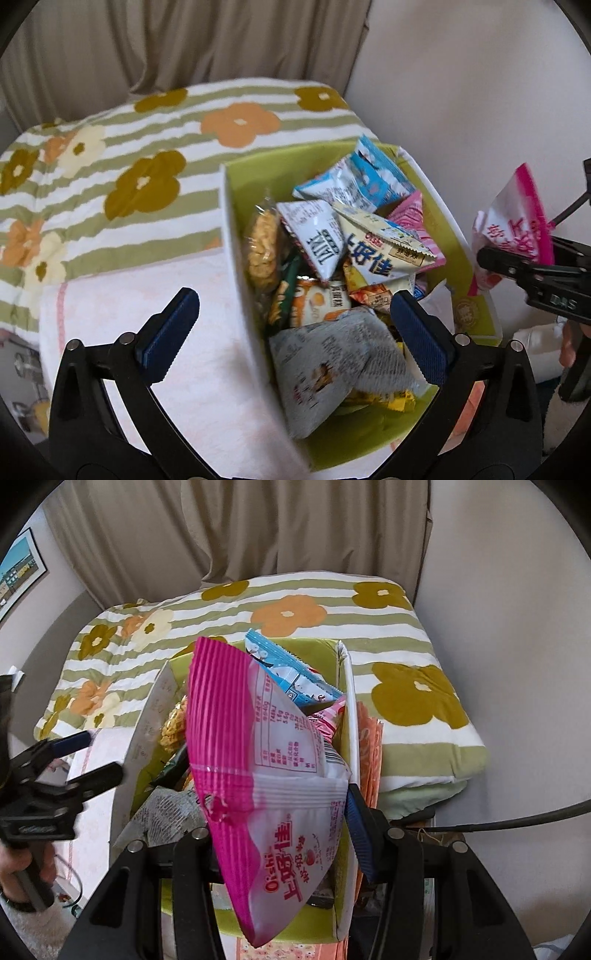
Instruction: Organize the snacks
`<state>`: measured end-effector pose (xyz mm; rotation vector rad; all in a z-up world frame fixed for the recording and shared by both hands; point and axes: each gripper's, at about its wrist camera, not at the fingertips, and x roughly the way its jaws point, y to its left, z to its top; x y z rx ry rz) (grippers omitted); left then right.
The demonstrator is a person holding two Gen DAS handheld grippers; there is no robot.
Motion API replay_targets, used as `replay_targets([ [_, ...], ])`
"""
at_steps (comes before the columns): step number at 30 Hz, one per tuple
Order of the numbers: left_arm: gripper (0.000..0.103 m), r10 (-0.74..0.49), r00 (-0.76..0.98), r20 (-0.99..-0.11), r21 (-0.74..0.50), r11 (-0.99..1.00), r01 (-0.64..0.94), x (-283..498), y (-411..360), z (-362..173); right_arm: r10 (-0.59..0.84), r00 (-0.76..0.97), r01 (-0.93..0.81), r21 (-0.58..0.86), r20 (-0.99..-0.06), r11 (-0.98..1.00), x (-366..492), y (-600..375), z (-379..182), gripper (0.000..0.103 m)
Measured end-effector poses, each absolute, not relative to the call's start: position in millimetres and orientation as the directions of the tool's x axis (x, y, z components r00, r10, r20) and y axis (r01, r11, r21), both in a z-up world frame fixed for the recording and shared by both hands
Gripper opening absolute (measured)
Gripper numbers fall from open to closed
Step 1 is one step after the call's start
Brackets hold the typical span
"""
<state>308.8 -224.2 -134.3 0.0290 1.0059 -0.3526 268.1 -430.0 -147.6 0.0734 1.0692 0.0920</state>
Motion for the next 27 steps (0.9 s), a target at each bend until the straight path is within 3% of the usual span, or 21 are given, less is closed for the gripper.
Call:
replay_targets([
  [4,0.103,-0.254,0.521,-0.815,-0.120,0.953,0.278,303,-209,-124,0.090,0.474,-0.013,0.096,-0.876,0.995,274,-426,-151,0.051],
  [6,0.103,-0.253,0.527,-0.812,-0.127,0.956,0.263,300,-203,-123,0.098,0.489,-0.019,0.101,-0.867,0.995,271,-423,-148,0.068],
  [7,0.103,-0.249,0.528,-0.812,-0.130,0.959,0.253,298,-200,-122,0.102,0.503,-0.022,0.105,-0.858,0.994,269,-422,-145,0.089],
  [8,0.103,-0.247,0.531,-0.811,-0.133,0.961,0.244,294,-197,-122,0.116,0.531,-0.027,0.120,-0.839,0.992,263,-423,-141,0.102],
  [19,0.103,-0.215,0.536,-0.816,-0.159,0.976,0.149,243,-176,-130,0.146,0.616,-0.047,0.149,-0.774,0.988,225,-427,-132,0.102],
  [27,0.103,-0.183,0.654,-0.734,-0.122,0.983,0.138,195,-146,-74,0.164,0.714,-0.087,0.146,-0.680,0.985,177,-391,-80,0.102],
])
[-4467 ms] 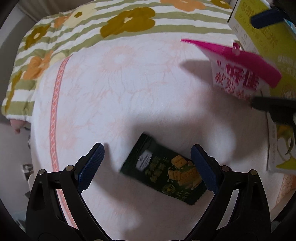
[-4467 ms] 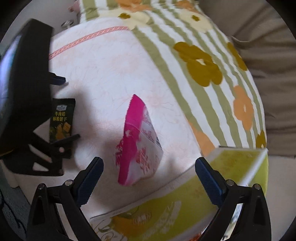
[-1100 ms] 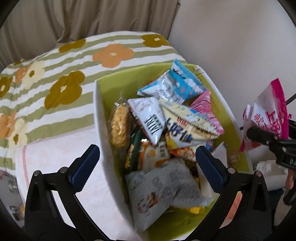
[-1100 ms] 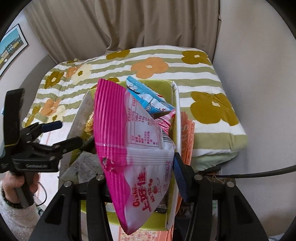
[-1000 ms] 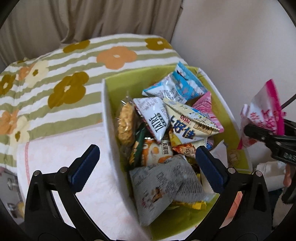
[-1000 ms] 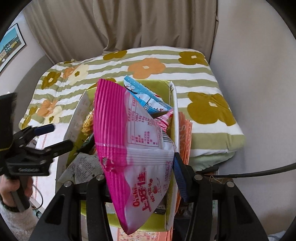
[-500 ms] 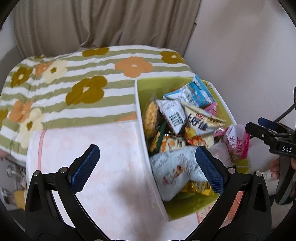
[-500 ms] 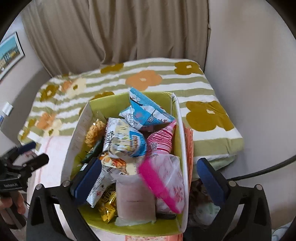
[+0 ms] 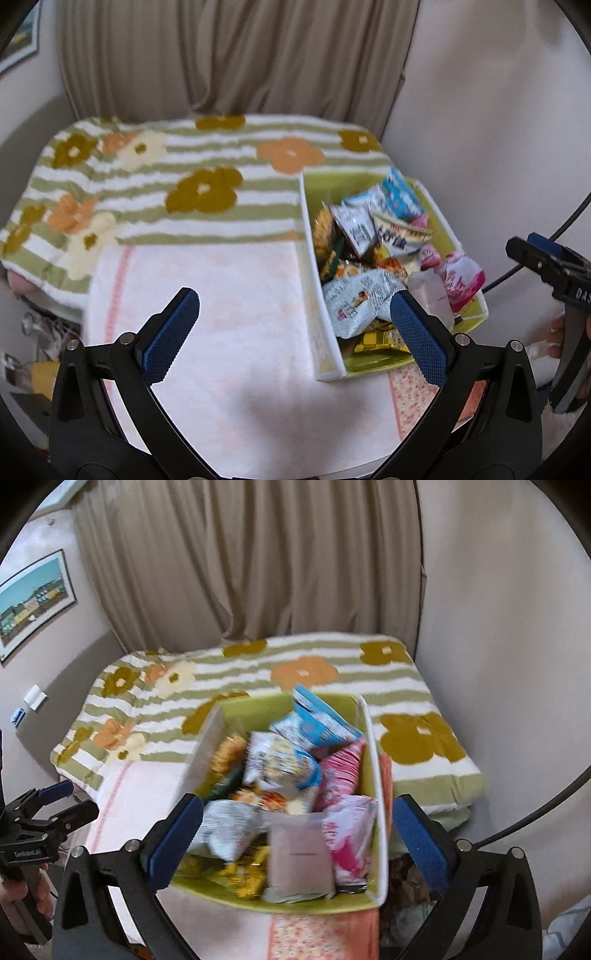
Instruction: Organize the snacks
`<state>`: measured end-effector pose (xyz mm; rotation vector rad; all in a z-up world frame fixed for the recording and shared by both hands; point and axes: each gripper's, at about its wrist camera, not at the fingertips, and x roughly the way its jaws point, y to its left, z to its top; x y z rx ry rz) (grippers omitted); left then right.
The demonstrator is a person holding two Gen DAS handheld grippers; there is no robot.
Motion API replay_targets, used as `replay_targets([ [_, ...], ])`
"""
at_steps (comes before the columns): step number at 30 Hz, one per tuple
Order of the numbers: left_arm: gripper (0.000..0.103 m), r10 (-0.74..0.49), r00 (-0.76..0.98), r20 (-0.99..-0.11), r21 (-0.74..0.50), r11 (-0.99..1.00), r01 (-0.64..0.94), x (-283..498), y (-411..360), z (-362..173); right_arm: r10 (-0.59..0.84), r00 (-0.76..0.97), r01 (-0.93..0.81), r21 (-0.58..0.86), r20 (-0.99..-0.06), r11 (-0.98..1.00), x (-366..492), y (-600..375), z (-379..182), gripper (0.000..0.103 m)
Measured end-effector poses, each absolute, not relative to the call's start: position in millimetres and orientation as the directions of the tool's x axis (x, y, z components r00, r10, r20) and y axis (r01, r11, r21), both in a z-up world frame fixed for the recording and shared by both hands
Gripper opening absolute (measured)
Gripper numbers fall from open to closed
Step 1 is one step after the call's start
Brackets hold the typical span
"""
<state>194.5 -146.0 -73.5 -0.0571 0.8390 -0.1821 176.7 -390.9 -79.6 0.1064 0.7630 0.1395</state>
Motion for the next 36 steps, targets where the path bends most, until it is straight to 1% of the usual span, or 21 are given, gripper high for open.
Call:
replay_targets([
  [6,0.103,-0.168,0.759,-0.629,-0.092,0.986,0.142,144,-112,-19,0.159,0.789,-0.093,0.140,-0.593,0.986,123,-348,-39,0.102],
  [9,0.103,-0.129,0.805,-0.580,-0.065,0.992,0.112,115,-95,-3,0.152,0.816,-0.084,0.145,-0.557,0.986,96,-327,-26,0.102],
  [12,0.103,-0.098,0.835,-0.541,-0.039,0.995,0.091,89,-80,2,0.104,0.836,-0.052,0.111,-0.539,0.992,72,-308,-23,0.102],
  [15,0.103,-0.083,0.844,-0.531,-0.033,0.996,0.077,69,-64,2,0.077,0.854,-0.034,0.092,-0.514,0.995,50,-290,-24,0.102],
  [20,0.103,-0.097,0.857,-0.507,-0.062,0.995,0.076,44,-45,0,0.049,0.865,-0.017,0.069,-0.500,0.997,32,-277,-28,0.102],
  [23,0.103,-0.088,0.867,-0.490,-0.041,0.996,0.078,33,-44,0,0.036,0.870,-0.006,0.064,-0.491,0.998,26,-273,-27,0.102],
  [36,0.103,-0.086,0.886,-0.456,-0.015,0.996,0.089,24,-47,6,0.024,0.886,0.002,0.055,-0.464,0.998,22,-264,-22,0.102],
])
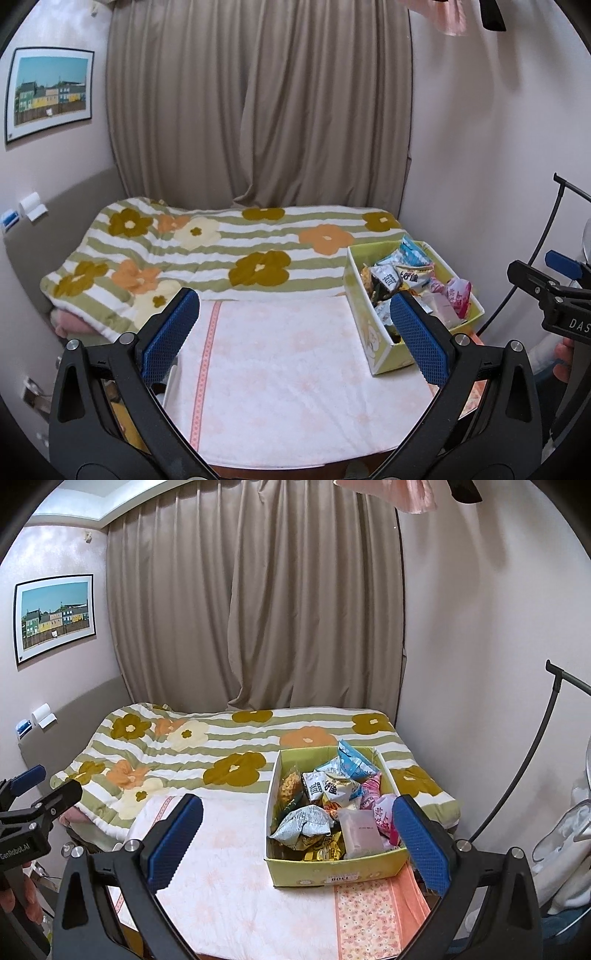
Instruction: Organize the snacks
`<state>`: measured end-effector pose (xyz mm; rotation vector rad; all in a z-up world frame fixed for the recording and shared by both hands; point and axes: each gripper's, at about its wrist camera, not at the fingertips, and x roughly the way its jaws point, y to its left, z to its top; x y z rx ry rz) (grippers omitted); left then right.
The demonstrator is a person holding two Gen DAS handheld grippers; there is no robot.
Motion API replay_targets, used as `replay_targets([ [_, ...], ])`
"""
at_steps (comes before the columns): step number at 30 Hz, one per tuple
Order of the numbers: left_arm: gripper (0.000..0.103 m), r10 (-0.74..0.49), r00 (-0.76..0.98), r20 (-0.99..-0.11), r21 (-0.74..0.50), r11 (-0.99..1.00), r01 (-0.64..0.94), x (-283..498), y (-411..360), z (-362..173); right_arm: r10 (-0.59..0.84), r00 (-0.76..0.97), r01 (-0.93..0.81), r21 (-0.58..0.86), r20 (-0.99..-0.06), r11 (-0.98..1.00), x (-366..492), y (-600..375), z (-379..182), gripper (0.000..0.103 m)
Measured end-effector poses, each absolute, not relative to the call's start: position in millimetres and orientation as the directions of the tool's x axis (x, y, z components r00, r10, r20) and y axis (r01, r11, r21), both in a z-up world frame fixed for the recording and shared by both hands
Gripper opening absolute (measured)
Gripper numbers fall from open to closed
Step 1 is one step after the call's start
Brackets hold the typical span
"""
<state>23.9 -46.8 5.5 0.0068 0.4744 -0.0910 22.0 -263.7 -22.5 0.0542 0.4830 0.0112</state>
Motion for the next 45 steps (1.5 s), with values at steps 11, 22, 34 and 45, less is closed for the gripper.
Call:
replay_targets([
  [11,0.103,-0.070,0.887,-0.456,-0.007,0.997,0.074,27,-50,3,0.034,0.887,-0.006,0.064,-0.461,0.998,27,-262,-22,0.102],
  [22,0.103,-0.072,0.880,-0.469,-0.023,0.997,0.070,35,-49,0,0.031,0.883,-0.002,0.062,-0.468,0.998,28,-263,-25,0.102],
  [34,0.103,-0.065,0.877,-0.476,-0.018,0.998,0.065,41,-51,-7,0.027,0.877,0.005,0.067,-0.480,0.998,28,-261,-29,0.102],
  [45,0.103,-0.017,0.891,-0.454,0.010,1.000,0.024,39,-50,-7,0.028,0.877,0.006,0.069,-0.480,0.998,27,-260,-31,0.102],
])
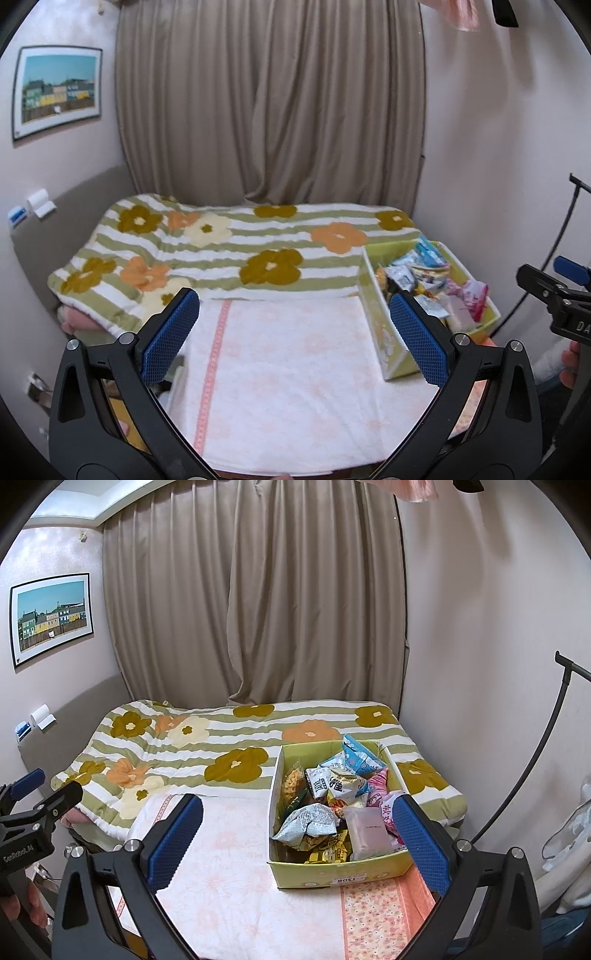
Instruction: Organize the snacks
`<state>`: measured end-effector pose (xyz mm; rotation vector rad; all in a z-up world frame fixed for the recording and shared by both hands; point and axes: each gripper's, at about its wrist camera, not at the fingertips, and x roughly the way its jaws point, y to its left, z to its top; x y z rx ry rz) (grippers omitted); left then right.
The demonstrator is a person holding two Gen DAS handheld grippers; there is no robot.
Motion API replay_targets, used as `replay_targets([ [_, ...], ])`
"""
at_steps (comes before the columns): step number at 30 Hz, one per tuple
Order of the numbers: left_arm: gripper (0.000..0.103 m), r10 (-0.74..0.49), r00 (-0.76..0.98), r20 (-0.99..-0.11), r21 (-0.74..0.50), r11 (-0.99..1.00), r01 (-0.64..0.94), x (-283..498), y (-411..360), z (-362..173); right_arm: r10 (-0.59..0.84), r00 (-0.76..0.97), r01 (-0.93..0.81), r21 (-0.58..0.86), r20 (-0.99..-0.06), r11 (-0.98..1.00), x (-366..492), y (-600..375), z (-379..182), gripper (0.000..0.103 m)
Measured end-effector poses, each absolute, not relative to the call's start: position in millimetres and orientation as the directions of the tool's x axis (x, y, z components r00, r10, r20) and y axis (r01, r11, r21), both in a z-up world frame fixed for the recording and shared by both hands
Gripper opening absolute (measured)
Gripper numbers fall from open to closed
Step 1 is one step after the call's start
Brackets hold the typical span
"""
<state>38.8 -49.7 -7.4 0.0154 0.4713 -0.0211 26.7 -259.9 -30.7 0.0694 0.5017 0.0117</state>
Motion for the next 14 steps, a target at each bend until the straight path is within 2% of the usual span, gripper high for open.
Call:
replay_targets([
  [5,0.103,0.033,0.912,-0.408,0.052,0.999,-0.013,35,-47,-1,0.027,0.876,0.010,0.074,-0.481,0.997,29,-256,-31,0.102],
  [14,0.103,0.003,0.891,-0.455,0.046,0.999,0.020,47,-40,-12,0.018,0.859,0.023,0.073,-0.511,0.997,36,-251,-36,0.102],
])
